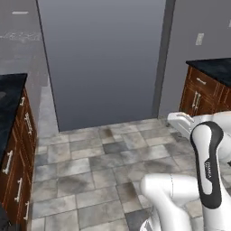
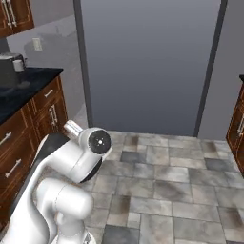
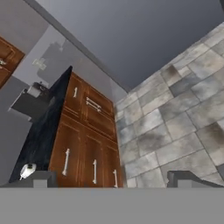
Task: Clear the mugs and bowl far away from the sink.
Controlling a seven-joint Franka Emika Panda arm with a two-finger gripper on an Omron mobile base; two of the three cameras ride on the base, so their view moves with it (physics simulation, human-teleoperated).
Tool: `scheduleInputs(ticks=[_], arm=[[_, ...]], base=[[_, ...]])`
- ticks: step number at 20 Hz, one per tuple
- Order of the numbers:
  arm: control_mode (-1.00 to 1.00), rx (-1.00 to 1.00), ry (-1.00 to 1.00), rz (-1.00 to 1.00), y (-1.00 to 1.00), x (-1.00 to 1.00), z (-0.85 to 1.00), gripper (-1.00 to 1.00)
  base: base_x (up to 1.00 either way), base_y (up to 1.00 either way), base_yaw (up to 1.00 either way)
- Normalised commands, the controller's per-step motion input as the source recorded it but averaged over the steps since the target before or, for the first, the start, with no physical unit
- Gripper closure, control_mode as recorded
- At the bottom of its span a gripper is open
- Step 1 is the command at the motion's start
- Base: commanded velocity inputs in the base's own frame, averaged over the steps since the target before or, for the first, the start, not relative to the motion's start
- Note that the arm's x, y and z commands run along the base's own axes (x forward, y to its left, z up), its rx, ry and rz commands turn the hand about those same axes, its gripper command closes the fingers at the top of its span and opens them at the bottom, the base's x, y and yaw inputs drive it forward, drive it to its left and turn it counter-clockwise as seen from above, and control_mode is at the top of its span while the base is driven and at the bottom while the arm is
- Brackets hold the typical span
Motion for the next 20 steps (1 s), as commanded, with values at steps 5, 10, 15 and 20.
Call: scheduleInputs(ticks=[5, 10, 15, 20], arm=[[1.00, 0.00, 0.00, 0.00, 0.00, 0.00, 0.00, -1.00], [1.00, 0.00, 0.00, 0.00, 0.00, 0.00, 0.00, -1.00], [1.00, 0.00, 0.00, 0.00, 0.00, 0.00, 0.00, -1.00], [1.00, 0.00, 0.00, 0.00, 0.00, 0.00, 0.00, -1.00]], base=[[-0.24, -0.57, -0.41], [-0.03, -0.65, -0.42], [0.00, -0.65, -0.50], [0.00, -0.64, -0.53]])
